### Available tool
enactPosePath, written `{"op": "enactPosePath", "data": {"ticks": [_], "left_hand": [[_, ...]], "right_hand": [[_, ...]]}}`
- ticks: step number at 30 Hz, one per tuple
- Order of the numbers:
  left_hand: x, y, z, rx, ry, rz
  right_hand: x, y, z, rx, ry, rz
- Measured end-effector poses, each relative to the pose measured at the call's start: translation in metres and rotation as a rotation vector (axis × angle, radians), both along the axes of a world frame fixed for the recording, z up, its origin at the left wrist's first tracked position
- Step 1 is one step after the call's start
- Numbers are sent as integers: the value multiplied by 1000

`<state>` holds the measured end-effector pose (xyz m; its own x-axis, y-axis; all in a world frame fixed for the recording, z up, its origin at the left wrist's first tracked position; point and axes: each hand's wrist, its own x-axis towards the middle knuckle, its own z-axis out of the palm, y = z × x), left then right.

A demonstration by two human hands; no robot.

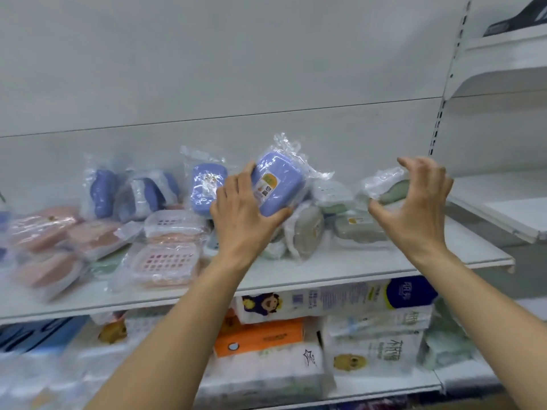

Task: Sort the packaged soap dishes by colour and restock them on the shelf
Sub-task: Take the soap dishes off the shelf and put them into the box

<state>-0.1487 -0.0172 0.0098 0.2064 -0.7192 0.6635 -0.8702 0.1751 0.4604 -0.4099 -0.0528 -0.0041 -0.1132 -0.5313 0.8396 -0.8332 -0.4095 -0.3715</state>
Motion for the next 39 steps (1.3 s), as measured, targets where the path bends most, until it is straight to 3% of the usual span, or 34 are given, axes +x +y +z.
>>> {"op": "enactPosePath", "data": {"ticks": [3,11,19,25,33,39], "left_hand": [[33,55,-12,-52,67,-37],[166,229,-63,16,253,116],[337,394,-90,93,113,378],[436,465,-99,157,17,576],[572,517,-134,260,104,681],[694,522,-157,325,125,756]], "right_hand": [[32,42,1,-14,13,59],[192,192,-34,99,68,355],[404,329,-72,240,89,628],[528,373,-84,345,139,765],[683,403,-106,549,208,902],[813,390,-133,578,264,968]]}}
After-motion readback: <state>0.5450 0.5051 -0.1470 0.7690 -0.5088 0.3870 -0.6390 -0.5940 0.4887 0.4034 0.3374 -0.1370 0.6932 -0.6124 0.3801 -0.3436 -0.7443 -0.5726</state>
